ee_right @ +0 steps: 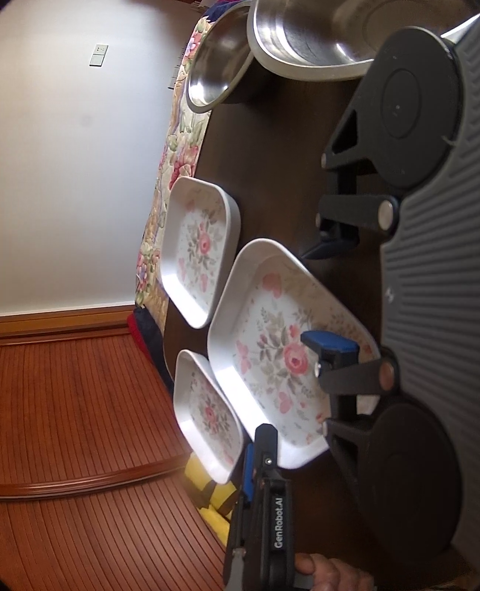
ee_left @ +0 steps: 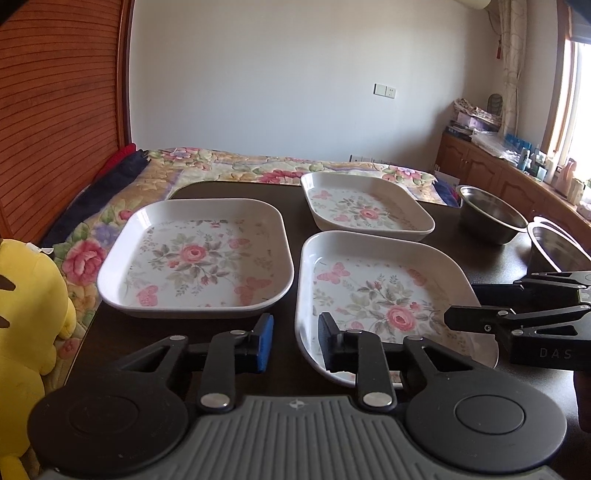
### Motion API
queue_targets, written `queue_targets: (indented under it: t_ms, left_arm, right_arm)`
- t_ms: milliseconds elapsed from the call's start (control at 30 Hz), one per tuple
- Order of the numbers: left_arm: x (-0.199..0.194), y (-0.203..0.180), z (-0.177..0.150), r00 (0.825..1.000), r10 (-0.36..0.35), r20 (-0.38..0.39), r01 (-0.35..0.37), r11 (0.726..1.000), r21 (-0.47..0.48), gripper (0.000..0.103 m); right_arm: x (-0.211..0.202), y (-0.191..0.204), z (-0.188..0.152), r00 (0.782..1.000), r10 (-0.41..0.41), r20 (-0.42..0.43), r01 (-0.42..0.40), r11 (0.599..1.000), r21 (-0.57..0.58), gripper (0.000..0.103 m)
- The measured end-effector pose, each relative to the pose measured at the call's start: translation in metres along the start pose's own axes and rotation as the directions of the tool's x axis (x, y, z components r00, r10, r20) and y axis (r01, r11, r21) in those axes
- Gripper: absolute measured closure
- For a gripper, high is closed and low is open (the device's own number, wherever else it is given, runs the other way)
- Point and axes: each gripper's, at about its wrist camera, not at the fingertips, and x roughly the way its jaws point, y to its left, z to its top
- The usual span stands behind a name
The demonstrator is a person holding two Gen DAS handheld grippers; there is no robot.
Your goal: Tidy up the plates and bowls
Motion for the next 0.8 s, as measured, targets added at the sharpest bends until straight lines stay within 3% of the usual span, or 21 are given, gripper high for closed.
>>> queue_targets:
  t_ms: [367, 500, 800]
  left_arm:
    - [0.0072, -0.0017, 0.0002, 1.0, -0.012, -0.007, 0.012, 1.0, 0.003, 0.076]
    - [0.0081, -0.0035, 0.0001, 1.0, -0.018, -0.004, 0.018, 1.0, 0.007, 0.086]
    - [0.0034, -0.0081, -0.0035, 1.0, -0.024, -0.003, 0.024, 1.0, 0.009, 0.088]
  right_arm:
    - [0.0058, -0.0053, -0.0001, 1.0, 0.005, -0.01, -0.005, 1.0, 0.017, 0.066]
    - [0.0047, -0.0059, -0.0008, 1.0, 0.016, -0.011, -0.015, 0.999, 0.028, 0.071]
    - [0.0029, -0.01, -0.0012, 1.0, 0.022, -0.008, -0.021, 0.997, 0.073, 0.075]
